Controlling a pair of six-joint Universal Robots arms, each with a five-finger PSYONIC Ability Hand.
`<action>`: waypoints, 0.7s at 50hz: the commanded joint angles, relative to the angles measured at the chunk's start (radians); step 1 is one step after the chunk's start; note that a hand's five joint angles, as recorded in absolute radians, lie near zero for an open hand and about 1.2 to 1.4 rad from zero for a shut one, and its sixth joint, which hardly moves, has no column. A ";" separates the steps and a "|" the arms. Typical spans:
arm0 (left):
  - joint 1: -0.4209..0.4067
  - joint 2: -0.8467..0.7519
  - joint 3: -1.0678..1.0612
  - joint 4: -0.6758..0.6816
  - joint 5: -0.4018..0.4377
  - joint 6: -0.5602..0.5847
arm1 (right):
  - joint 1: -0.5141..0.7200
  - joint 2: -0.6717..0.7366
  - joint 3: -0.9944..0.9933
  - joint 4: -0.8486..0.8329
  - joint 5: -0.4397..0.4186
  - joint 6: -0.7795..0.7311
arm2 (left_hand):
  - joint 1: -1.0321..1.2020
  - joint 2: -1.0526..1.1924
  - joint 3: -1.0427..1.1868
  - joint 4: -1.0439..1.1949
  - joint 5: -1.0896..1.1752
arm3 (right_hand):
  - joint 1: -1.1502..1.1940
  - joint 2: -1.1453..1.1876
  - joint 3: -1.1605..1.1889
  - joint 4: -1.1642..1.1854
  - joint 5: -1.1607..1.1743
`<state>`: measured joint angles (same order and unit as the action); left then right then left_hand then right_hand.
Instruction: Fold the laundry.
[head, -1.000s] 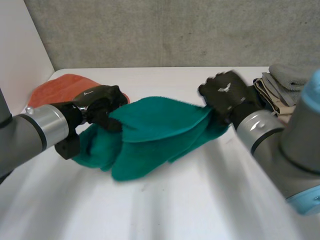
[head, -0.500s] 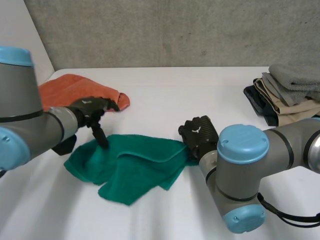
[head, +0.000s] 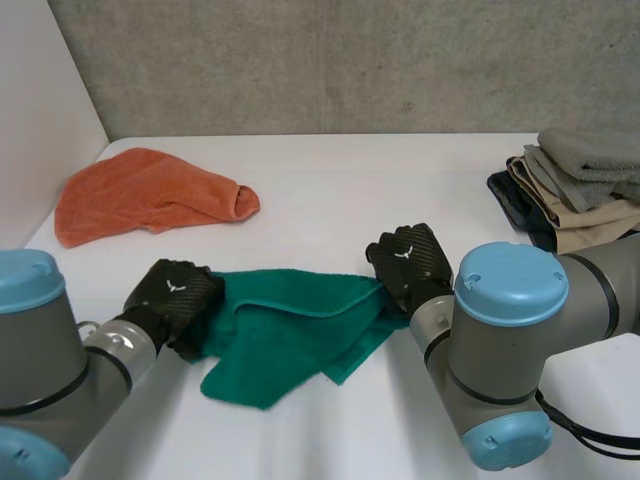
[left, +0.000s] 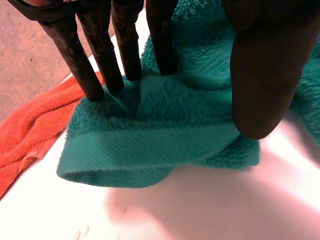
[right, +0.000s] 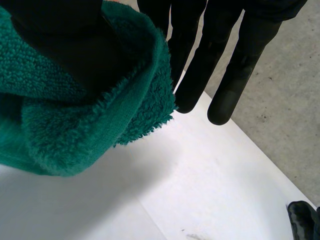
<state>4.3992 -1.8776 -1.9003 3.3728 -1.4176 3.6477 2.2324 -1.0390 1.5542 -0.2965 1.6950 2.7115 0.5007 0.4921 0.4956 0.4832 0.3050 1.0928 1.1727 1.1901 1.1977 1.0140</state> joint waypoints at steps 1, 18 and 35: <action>-0.006 -0.124 0.110 0.002 -0.004 -0.005 | 0.001 0.001 0.009 -0.003 0.000 -0.001 | 0.121 0.129 0.126 0.138 0.142 | 0.304 0.224 0.206 0.199 0.208; 0.060 0.319 0.253 -0.274 0.101 -0.329 | -0.129 -0.208 -0.121 0.186 -0.011 -0.283 | 0.896 0.904 0.901 0.913 0.917 | 0.304 0.224 0.206 0.199 0.208; 0.203 0.020 0.605 -0.859 0.293 -0.310 | -0.140 -0.262 -0.195 0.525 -0.179 -0.544 | 0.896 0.904 0.901 0.913 0.917 | 0.304 0.224 0.206 0.199 0.208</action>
<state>4.6165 -1.7016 -1.3647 2.5300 -1.0722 3.2730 2.0825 -1.3755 1.3686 0.1474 1.5214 2.2222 1.1077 1.1938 1.1857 1.1989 0.9857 1.0928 1.1727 1.1902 1.1978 1.0185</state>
